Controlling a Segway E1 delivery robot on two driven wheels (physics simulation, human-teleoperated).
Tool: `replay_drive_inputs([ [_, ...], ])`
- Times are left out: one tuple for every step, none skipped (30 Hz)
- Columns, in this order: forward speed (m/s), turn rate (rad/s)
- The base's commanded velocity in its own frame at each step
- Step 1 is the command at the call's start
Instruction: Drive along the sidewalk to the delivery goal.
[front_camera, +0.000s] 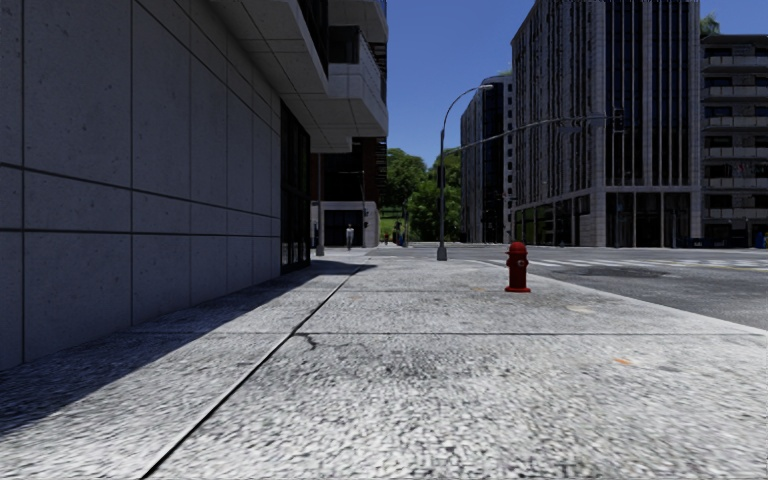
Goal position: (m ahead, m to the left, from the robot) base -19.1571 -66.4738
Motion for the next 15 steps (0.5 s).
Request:
replay_drive_inputs([
  [1.97,0.0],
  [1.97,0.0],
  [1.97,0.0],
  [1.97,0.0],
  [1.97,0.0],
  [1.97,0.0],
  [1.97,0.0],
  [1.97,0.0],
  [1.97,0.0],
  [1.97,0.0],
  [1.97,0.0],
  [1.97,0.0],
  [1.97,0.0],
  [1.97,0.0],
  [1.97,0.0],
])
